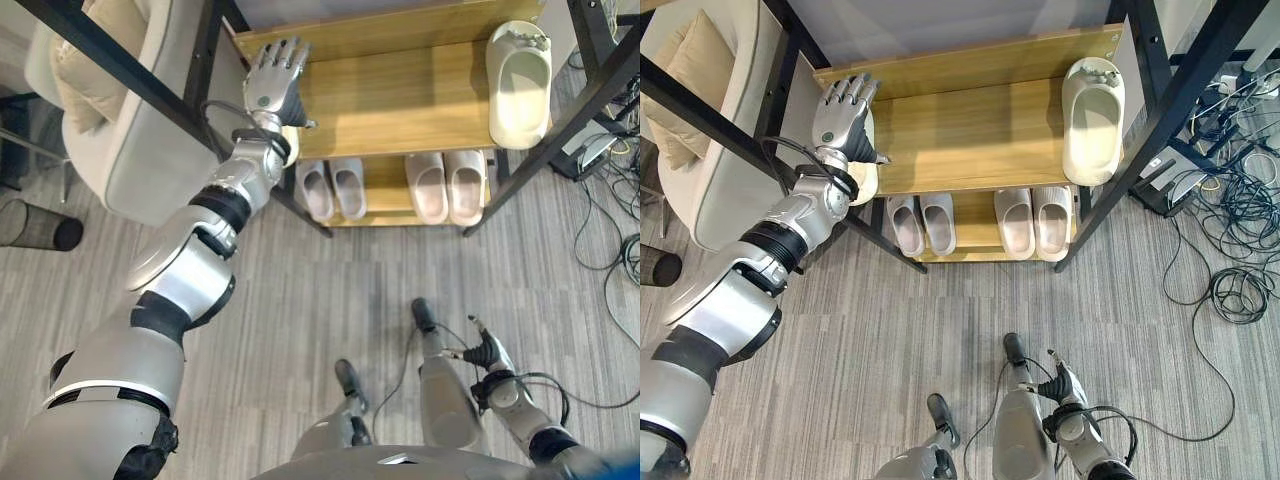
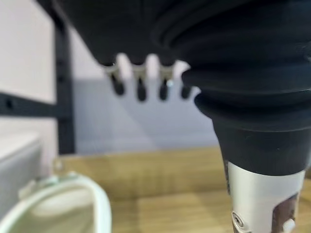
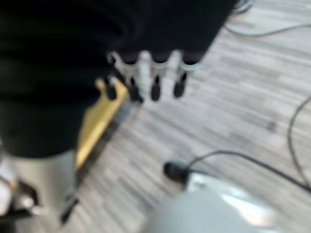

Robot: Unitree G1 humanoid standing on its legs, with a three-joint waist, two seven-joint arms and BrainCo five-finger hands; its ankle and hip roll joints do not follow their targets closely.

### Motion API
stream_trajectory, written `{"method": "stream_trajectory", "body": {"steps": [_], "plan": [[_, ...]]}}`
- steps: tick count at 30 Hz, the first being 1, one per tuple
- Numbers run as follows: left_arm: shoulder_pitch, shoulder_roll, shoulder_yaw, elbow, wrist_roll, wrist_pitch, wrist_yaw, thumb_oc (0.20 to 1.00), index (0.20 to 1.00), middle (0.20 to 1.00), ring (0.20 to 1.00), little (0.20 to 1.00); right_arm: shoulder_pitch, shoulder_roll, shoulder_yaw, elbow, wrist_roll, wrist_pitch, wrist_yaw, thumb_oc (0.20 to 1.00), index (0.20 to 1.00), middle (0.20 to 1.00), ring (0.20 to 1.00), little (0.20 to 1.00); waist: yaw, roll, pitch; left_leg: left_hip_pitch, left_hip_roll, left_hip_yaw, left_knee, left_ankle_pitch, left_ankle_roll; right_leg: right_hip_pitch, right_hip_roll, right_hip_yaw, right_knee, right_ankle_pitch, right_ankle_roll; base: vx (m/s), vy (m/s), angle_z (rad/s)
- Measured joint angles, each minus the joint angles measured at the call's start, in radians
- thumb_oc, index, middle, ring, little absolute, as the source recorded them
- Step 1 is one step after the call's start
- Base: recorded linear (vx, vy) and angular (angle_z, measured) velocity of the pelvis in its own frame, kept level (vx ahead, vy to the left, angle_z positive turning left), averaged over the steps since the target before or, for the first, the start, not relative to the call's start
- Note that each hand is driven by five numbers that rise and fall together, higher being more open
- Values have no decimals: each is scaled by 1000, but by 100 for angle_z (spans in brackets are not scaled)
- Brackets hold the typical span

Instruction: Arrange the slippers neatly on the shoe rack.

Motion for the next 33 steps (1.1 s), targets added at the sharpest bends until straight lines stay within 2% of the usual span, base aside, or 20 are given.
{"method": "stream_trajectory", "body": {"steps": [9, 14, 16, 20, 24, 25, 26, 27, 29, 33], "plan": [[-14, 46, 0, 0, 8, 19, 12, 1000, 1000, 1000, 1000, 1000, 1, -9, 0, -4, 19, -8, -14, 1000, 1000, 1000, 1000, 1000, 15, -4, 49, -23, 3, 0, 1, 10, -1, -17, 6, -3, -10, 17, -9, 4, -14, 1], [-13, 69, 17, 21, 5, 16, 12, 1000, 1000, 1000, 1000, 1000, 2, -11, 1, -23, 37, -11, -15, 1000, 1000, 1000, 1000, 1000, 20, -5, 50, -30, 0, 0, 0, 9, -1, -25, 2, -2, -9, 14, -5, 0, 0, 0], [-14, 126, 17, 26, 5, 20, 12, 1000, 1000, 1000, 1000, 1000, 1, -11, 2, -47, 37, -20, -15, 1000, 1000, 1000, 1000, 1000, 14, -5, 50, -62, -2, 0, 0, 14, -2, -58, 1, 0, -9, 19, -5, 0, 0, 0], [-14, 128, 17, 65, 4, 17, 12, 1000, 1000, 1000, 1000, 1000, 1, -15, 6, -50, 37, -22, -14, 1000, 1000, 1000, 1000, 1000, 14, -5, 51, -87, 1, 0, 1, 18, -3, -84, 6, 0, -9, 29, -15, 11, -19, -1], [-21, 135, 66, 93, -45, 19, 12, 1000, 1000, 1000, 1000, 1000, 15, -28, 11, -143, 37, -27, -14, 1000, 1000, 1000, 1000, 1000, 5, -6, 51, -110, 1, 4, 1, 21, -5, -111, 8, 2, -6, 31, -17, 2, -8, 0], [-21, 137, 66, 107, -52, 19, 11, 890, 890, 890, 890, 890, 16, -32, 8, -157, 37, -28, -14, 1000, 1000, 1000, 1000, 1000, 1, -6, 51, -111, 4, 5, 1, 21, -5, -112, 10, 3, -6, 31, -17, 1, -26, -4], [-19, 137, 67, 109, -52, 20, 11, 467, 467, 467, 467, 467, 19, -38, 7, -178, 36, -28, -14, 1000, 1000, 1000, 1000, 1000, 2, -6, 51, -117, 4, 6, 1, 21, -6, -120, 11, 6, -5, 31, -16, 0, -35, -4], [-19, 137, 82, 108, -53, 20, 11, 200, 200, 200, 200, 200, 19, -39, 4, -188, 36, -28, -14, 1000, 1000, 1000, 1000, 1000, 1, -6, 50, -123, 3, 7, 1, 22, -7, -127, 11, 9, -4, 31, -17, -3, -17, -5], [-34, 137, 113, 108, -80, 22, 18, 200, 200, 200, 200, 200, 20, -40, 5, -198, 36, -28, -12, 1000, 1000, 1000, 1000, 1000, 1, -5, 50, -132, 3, 12, 0, 23, -7, -140, 13, 15, -3, 37, -19, 4, -11, -7], [-51, 138, 108, 109, -92, 34, 0, 200, 200, 200, 200, 200, 23, -49, 4, -222, 35, -28, -12, 1000, 1000, 1000, 1000, 1000, -1, -4, 47, -130, 6, 19, 1, 23, -7, -145, 18, 21, 5, 38, -21, -4, -18, -5]]}}
